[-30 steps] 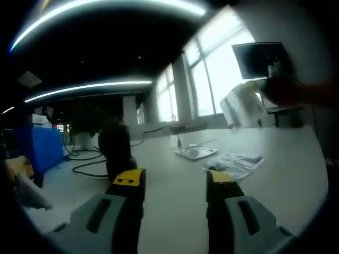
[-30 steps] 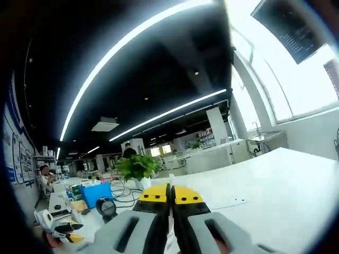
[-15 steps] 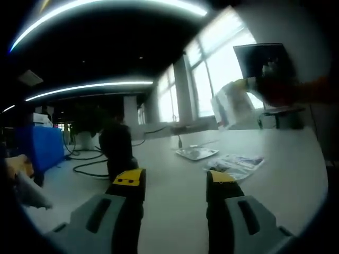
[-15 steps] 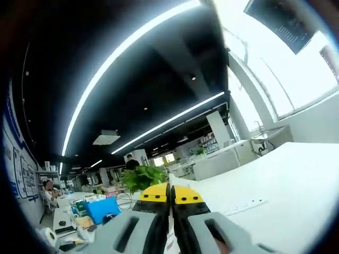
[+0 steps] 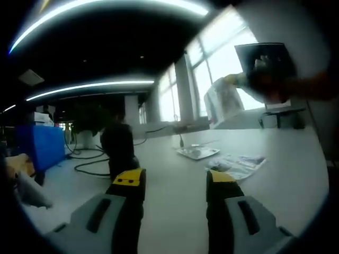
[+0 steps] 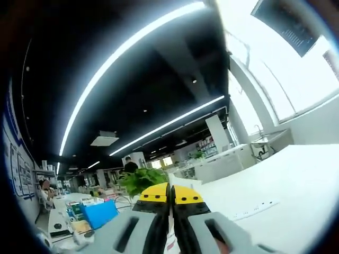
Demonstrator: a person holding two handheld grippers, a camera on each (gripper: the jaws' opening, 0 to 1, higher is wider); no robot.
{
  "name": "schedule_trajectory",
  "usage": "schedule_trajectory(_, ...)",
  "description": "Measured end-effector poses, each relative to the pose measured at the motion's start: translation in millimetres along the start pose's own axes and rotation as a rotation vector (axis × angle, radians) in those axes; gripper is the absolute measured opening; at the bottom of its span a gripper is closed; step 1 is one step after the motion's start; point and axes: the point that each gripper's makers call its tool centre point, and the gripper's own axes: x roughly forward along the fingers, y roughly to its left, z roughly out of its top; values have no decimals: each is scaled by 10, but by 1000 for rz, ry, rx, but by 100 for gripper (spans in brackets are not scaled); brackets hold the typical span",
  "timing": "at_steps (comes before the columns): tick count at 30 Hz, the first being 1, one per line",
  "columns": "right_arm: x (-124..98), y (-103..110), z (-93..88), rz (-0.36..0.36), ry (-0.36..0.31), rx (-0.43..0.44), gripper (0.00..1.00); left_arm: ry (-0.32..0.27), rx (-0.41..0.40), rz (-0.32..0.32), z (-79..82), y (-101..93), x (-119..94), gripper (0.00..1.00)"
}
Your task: Clip sheet goods on table flip sheet goods clip sheet goods scan sheet goods put sheet goods back to table
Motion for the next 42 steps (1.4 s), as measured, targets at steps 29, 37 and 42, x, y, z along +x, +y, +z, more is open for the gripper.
schedule_trajectory(29,635,450,-456,-3,-14,-93,0,-4,8,-13,4,-20,9,39)
schedule_trajectory(37,738,615,-641,-5,-36,-221,0,5,9,-19,-12,-41,9,38)
schedule_trajectory(42,791,807,-671,28,-73,-334,0,5,20,-28,-9,-69,8,38)
